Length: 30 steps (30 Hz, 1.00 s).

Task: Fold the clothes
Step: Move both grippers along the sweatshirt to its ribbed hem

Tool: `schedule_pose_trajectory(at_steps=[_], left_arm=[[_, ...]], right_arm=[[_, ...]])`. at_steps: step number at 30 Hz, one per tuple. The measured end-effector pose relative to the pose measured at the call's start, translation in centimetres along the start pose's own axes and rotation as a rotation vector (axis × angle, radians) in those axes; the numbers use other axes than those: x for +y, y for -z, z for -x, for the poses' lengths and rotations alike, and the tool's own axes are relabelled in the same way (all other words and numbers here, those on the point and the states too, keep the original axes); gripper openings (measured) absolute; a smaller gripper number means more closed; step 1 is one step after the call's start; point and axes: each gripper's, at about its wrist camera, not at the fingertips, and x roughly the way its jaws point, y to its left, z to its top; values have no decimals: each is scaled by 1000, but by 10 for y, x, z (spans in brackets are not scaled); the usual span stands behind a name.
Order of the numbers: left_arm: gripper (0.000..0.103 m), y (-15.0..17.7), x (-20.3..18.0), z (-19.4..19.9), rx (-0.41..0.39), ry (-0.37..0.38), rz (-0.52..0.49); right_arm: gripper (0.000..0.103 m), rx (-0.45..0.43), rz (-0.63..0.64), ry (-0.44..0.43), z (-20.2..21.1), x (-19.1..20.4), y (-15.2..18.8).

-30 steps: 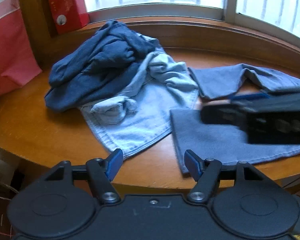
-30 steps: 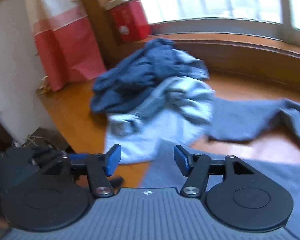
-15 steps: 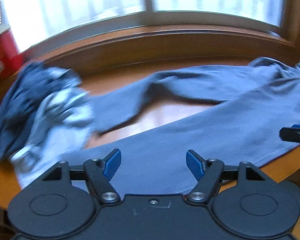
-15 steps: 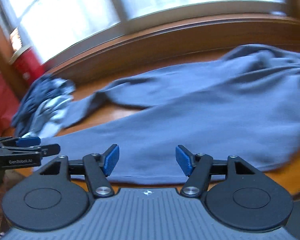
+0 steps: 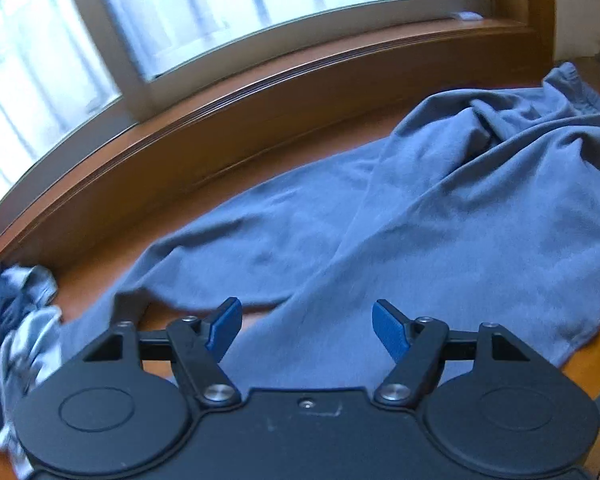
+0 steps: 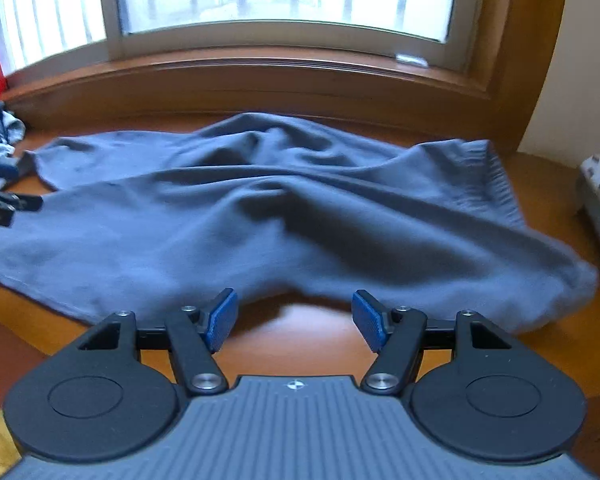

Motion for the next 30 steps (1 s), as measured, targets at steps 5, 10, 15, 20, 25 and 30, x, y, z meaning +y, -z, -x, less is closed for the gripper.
schedule_pose_trajectory(at_steps=[5,10,15,20,25,30], left_arm=[[72,-25,-7,-30,11,79,-69],[72,-49,-36,-56,-4,179,-222],[72,-68,-65,-72,12,239,-315],[72,-80,-89,-82,26,277,-345],[74,-85,-116,-88,11,265,-453],[74,-102,-110,-98,61,341,-441]], right_arm=[[69,26,40,33,-15,-34,-15],[69,50,76,-15,-26,-50,-27],[69,68,116,5,-34,-71,-31],[69,80,139,-11,-35,-107,-35],[69,100,181,-19,-40,-141,-42],[70,128,221,-32,-53,-163,-47]])
